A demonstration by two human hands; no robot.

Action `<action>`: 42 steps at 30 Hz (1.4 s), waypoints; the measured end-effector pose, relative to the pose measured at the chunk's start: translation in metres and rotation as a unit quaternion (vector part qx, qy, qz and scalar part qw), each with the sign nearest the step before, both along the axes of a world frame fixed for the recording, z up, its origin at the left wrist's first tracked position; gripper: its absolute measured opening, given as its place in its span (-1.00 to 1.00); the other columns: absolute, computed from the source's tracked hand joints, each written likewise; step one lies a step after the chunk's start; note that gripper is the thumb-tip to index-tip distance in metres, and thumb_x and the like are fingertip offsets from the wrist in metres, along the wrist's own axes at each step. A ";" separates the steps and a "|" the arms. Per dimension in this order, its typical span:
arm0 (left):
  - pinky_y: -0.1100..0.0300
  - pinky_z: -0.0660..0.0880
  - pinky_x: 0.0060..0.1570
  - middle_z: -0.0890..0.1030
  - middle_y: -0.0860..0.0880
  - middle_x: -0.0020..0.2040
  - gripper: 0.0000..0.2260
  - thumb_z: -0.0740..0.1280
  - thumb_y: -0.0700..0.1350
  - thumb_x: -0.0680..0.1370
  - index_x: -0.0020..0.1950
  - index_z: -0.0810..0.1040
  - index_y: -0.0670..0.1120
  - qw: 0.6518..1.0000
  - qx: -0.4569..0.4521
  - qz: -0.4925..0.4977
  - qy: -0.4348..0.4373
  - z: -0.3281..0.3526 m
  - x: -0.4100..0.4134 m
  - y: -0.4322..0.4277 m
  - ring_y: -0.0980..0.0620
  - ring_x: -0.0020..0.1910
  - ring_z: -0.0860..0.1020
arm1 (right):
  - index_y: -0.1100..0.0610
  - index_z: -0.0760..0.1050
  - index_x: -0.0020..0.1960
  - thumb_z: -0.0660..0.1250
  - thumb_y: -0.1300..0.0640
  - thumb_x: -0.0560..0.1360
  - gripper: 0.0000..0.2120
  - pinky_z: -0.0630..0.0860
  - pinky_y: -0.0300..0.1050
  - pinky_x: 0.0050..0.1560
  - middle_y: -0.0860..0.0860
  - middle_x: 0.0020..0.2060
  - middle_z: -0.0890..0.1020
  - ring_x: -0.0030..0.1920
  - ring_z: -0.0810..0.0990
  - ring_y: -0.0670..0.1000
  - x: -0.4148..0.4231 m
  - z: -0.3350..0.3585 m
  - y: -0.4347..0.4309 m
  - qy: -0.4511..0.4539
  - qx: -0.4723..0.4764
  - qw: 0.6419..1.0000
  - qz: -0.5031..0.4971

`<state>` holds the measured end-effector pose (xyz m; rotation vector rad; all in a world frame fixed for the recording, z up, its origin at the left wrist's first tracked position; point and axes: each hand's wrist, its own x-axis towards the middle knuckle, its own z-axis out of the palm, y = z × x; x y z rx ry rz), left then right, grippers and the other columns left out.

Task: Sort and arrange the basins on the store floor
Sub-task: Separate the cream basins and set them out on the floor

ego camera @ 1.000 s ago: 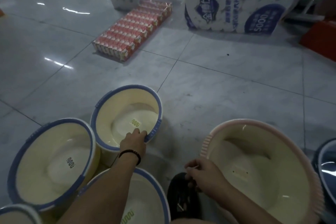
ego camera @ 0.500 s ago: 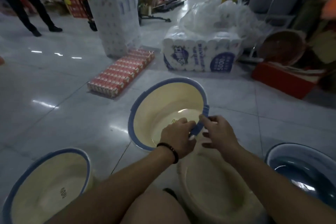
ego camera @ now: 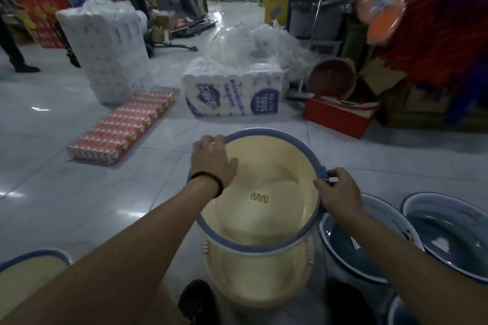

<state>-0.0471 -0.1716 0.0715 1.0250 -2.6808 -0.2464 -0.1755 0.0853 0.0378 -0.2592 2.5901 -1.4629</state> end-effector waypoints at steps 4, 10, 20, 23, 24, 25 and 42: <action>-0.11 0.57 0.13 0.53 -0.22 0.27 -0.63 0.28 0.04 0.63 0.35 0.41 -0.14 0.955 0.261 0.136 -0.044 -0.050 0.026 -0.019 -0.26 0.20 0.53 | 0.10 0.53 0.10 0.40 0.11 0.58 -0.87 0.61 0.03 -0.12 0.09 -0.06 0.68 -0.14 0.64 0.06 -0.012 -0.040 0.019 -0.027 0.000 0.999 -0.030; -0.08 0.65 -0.02 0.67 -0.25 0.03 -0.73 0.24 -0.11 0.65 0.26 0.51 -0.25 0.871 0.415 0.189 -0.184 -0.082 0.026 -0.021 -0.22 -0.03 0.68 | 0.20 0.53 0.36 0.35 0.15 0.65 -0.69 0.53 0.01 0.09 0.17 0.21 0.64 0.02 0.54 0.07 -0.024 -0.084 0.007 -0.062 0.072 0.995 -0.003; -0.03 0.63 0.12 0.63 -0.24 0.19 -0.63 0.32 -0.24 0.60 0.41 0.46 -0.24 0.882 0.329 0.195 -0.275 -0.150 0.022 -0.024 -0.20 0.12 0.65 | 0.29 0.47 0.35 0.22 0.23 0.60 -0.65 0.59 0.07 0.04 0.26 0.15 0.61 0.14 0.62 0.28 -0.017 -0.158 -0.017 -0.257 0.223 0.939 0.055; -0.04 0.65 0.03 0.60 -0.30 0.24 -0.55 0.19 -0.14 0.69 0.57 0.25 -0.18 0.851 0.382 0.201 -0.299 -0.168 0.024 -0.016 -0.23 0.05 0.64 | 0.29 0.46 0.36 0.18 0.25 0.59 -0.64 0.60 0.07 0.07 0.20 0.11 0.60 0.07 0.60 0.21 -0.014 -0.166 -0.022 -0.289 0.240 0.925 0.066; -0.04 0.64 0.01 0.56 -0.32 0.29 -0.53 0.14 -0.13 0.70 0.62 0.17 -0.14 0.841 0.401 0.204 -0.300 -0.175 0.024 -0.013 -0.24 0.07 0.63 | 0.28 0.44 0.38 0.18 0.25 0.60 -0.63 0.57 0.02 0.03 0.19 0.13 0.59 0.04 0.57 0.19 -0.015 -0.169 -0.023 -0.292 0.249 0.921 0.070; -0.04 0.63 0.03 0.52 -0.32 0.34 -0.51 0.12 -0.13 0.71 0.63 0.11 -0.12 0.834 0.418 0.206 -0.297 -0.183 0.025 -0.011 -0.26 0.13 0.60 | 0.27 0.43 0.40 0.18 0.25 0.59 -0.61 0.55 0.00 0.02 0.20 0.15 0.59 0.03 0.55 0.18 -0.016 -0.171 -0.024 -0.297 0.258 0.916 0.075; -0.12 0.63 0.12 0.58 -0.04 0.35 -0.48 0.25 0.14 0.64 0.53 0.37 -0.08 0.845 0.440 0.095 -0.290 -0.045 0.044 -0.083 -0.09 0.10 0.67 | 0.11 0.61 0.13 0.28 -0.02 0.63 -0.76 0.63 0.02 0.11 0.06 0.02 0.69 0.02 0.66 0.09 0.034 -0.107 -0.103 -0.085 0.322 0.896 0.293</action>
